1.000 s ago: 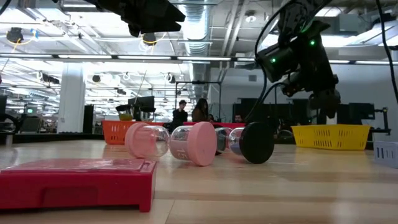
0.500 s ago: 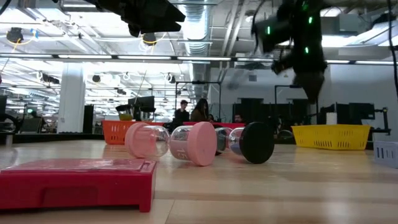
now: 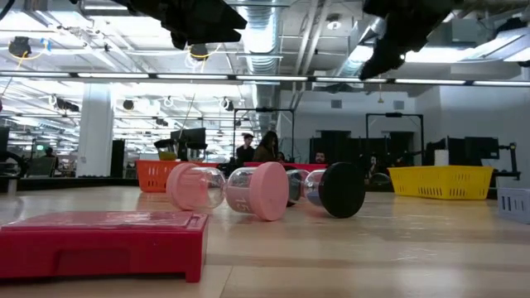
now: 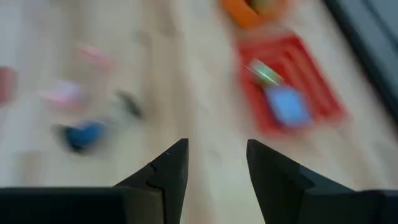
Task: Pick & Place Office items
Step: Put the pink hourglass into the orange bin
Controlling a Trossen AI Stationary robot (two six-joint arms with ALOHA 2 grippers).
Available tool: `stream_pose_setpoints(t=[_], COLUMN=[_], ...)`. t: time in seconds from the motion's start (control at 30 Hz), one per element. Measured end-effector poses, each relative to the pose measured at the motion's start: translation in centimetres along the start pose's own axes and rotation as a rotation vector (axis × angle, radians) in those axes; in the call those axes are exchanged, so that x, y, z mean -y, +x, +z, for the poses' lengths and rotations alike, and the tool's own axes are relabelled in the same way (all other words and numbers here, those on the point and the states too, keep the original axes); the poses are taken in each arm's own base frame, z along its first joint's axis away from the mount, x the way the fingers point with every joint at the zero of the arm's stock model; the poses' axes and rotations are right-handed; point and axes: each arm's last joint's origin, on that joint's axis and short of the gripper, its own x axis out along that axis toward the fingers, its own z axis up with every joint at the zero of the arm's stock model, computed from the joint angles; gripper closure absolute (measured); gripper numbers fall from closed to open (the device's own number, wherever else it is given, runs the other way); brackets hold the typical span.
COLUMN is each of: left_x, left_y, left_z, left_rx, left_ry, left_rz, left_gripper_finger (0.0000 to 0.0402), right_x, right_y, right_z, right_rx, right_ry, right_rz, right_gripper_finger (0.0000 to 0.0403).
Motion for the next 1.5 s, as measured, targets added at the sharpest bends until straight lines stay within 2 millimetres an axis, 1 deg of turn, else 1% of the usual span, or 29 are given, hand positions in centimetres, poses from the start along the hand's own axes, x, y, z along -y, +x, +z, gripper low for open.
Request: stream_pose_setpoints(t=[0.2,0.3,0.43,0.5,0.63,0.8,0.97,1.1,1.2,1.3,1.5], left_x=[0.0,0.0,0.1,0.1,0.4,1.2,2.0,2.6,3.3,4.0,5.2], left_y=[0.0,0.0,0.0,0.0,-0.1,-0.4,-0.9,-1.2,-1.2,-0.9,0.3], left_z=[0.0,0.0,0.1,0.1,0.1,0.0,0.0,-0.3,-1.2,-2.8,-5.6], left_rx=[0.001,0.002,0.006,0.004,0.000,-0.003,-0.004,-0.021,-0.050,-0.105,-0.209], left_ry=[-0.001,-0.002,-0.026,-0.039,-0.044,-0.041,-0.034,-0.018,0.003,0.035,0.089], left_rz=[-0.016,-0.016,-0.019,-0.041,-0.109,-0.207,-0.278,-0.305,-0.328,-0.348,-0.365], left_gripper_finger=[0.0211,0.0211,0.0211,0.0211,0.0211,0.0211,0.0211,0.0211,0.0211,0.0211,0.0211], right_x=[-2.0,-3.2,-4.3,-4.5,-4.7,-4.7,-4.3,-4.4,-4.7,-4.9,-5.5], right_y=[1.6,2.1,2.5,2.8,3.8,5.8,7.3,8.4,9.2,9.9,11.8], right_z=[-2.8,-3.5,-3.7,-3.6,-3.9,-4.3,-3.1,-2.3,-2.0,-1.6,-0.7], right_rx=[0.250,0.413,0.636,0.670,0.625,0.550,0.524,0.510,0.448,0.370,0.320], right_ry=[-0.033,-0.101,-0.217,-0.223,-0.224,-0.214,-0.199,-0.263,-0.274,-0.279,-0.294], right_rz=[0.311,0.450,0.515,0.518,0.516,0.468,0.414,0.396,0.396,0.398,0.421], right_gripper_finger=[0.0262,0.0271,0.0280,0.0282,0.0280,0.0280,0.0284,0.0284,0.0284,0.0284,0.0284])
